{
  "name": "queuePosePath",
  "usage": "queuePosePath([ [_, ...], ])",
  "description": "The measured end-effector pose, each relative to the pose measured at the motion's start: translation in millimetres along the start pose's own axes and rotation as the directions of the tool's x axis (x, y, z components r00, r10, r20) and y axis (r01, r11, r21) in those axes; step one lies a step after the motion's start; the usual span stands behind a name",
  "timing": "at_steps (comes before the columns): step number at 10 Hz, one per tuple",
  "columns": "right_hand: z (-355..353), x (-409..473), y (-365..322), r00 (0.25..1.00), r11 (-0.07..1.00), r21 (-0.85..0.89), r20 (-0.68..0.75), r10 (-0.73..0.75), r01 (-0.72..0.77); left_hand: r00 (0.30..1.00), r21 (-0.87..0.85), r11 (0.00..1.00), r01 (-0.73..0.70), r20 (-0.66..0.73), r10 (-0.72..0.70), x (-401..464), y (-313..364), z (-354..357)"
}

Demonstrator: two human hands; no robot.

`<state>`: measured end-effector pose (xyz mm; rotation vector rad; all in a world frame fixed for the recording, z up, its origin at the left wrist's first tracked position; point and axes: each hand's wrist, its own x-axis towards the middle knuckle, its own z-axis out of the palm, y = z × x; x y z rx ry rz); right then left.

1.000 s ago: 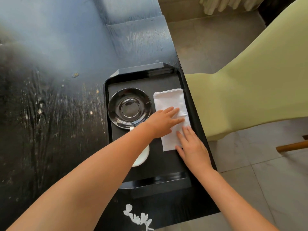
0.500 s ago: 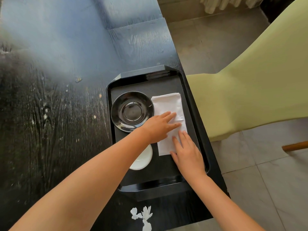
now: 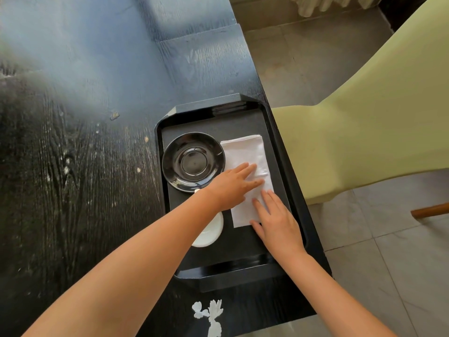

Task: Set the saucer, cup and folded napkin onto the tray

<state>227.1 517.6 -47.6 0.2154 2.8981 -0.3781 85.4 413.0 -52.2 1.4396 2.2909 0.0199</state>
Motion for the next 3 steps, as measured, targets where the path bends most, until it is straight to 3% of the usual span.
queuePosePath([
  [2,-4.4,2.9,1.2,0.996,1.000,0.003,0.079,-0.031,0.031,1.000,0.037,0.999,0.013,0.020,-0.014,-3.3,0.8,-3.6],
  [3,-22.6,11.9,1.8,0.992,0.999,0.011,0.114,-0.052,0.051,0.994,-0.024,0.996,0.085,0.067,-0.084,-12.7,7.7,-11.8],
])
